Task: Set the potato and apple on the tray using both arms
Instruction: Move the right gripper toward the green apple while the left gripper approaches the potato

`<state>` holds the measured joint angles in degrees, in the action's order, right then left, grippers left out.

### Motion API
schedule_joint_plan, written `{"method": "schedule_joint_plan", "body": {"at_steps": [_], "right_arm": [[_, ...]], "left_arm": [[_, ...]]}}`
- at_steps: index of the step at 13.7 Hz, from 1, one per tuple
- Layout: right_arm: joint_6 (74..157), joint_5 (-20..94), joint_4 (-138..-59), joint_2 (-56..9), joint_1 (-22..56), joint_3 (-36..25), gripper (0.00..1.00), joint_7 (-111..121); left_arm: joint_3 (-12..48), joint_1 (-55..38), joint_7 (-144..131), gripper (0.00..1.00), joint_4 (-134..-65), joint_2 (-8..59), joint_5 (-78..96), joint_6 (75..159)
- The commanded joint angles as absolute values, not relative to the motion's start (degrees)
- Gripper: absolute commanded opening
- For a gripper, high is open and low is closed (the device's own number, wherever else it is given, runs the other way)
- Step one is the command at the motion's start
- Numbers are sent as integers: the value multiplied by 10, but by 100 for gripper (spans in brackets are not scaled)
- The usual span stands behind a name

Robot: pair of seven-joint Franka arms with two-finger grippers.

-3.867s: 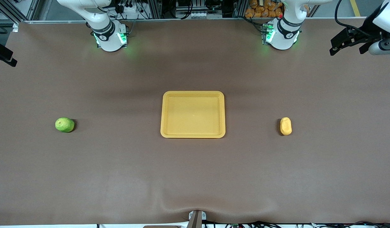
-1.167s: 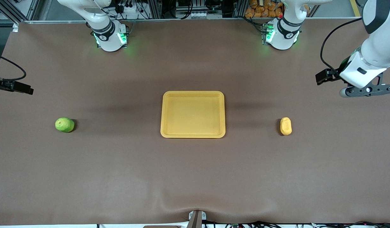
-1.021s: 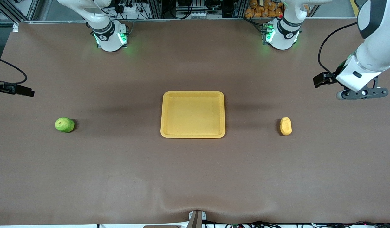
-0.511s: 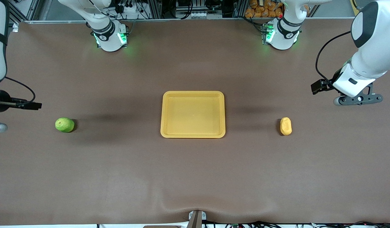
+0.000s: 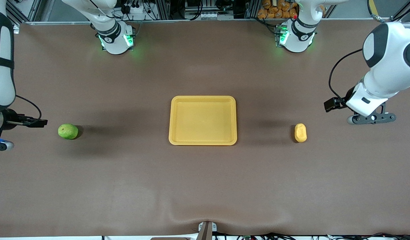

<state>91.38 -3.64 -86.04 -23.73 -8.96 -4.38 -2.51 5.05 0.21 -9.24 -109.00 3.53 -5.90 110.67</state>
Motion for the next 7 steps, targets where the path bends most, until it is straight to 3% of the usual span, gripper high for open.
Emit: {"method": "schedule_joint_plan", "body": {"at_steps": [1, 7], "right_arm": [[957, -28, -907, -229, -108, -37, 100, -18], [1054, -13, -977, -233, -118, -37, 100, -17]], "left_arm": [[55, 11, -91, 100, -1092, 55, -70, 1142], [57, 1, -120, 100, -1092, 104, -71, 1184]]}}
